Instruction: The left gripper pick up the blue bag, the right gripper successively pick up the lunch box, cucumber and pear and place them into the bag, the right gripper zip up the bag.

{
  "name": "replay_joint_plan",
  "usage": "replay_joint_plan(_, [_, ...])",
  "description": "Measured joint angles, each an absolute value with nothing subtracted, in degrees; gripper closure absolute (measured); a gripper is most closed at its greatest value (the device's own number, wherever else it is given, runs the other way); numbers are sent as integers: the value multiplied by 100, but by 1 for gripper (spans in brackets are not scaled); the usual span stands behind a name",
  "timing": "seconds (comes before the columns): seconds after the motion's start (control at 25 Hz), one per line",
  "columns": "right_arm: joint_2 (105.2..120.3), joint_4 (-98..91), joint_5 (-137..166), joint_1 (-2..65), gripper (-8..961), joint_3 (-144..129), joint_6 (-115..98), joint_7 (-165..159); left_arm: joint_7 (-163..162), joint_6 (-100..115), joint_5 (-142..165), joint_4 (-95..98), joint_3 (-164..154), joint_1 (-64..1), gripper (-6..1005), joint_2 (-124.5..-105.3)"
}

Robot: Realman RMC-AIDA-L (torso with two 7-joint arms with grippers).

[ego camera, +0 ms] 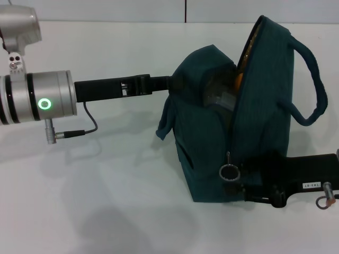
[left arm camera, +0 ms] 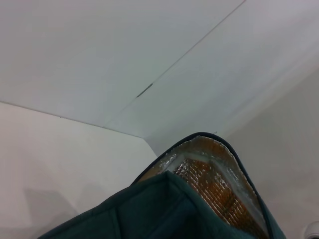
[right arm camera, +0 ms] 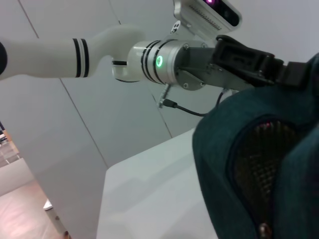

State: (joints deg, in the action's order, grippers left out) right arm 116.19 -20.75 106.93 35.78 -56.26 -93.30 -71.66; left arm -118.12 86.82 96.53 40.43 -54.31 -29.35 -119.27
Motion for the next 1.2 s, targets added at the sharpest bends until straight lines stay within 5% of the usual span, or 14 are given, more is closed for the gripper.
replay_joint_plan(0.44, [11591,-2107,10693,3518,928,-5611,-9373,-7167,-11812,8682,9650,4043,-5422,-2936,882,-11927])
replay_joint_plan(1.08, [11481,-2517,10252,3258,946,-5581,-10154,-7425,-10346,9033,9144,3808,-5403,-2871,868,-11928])
replay_joint_plan(1.2, [11471,-2524,10250,3287,946,-5581,-10156,-7494,-9746,9101,8933,3671,-5396,-2740,742,-11903])
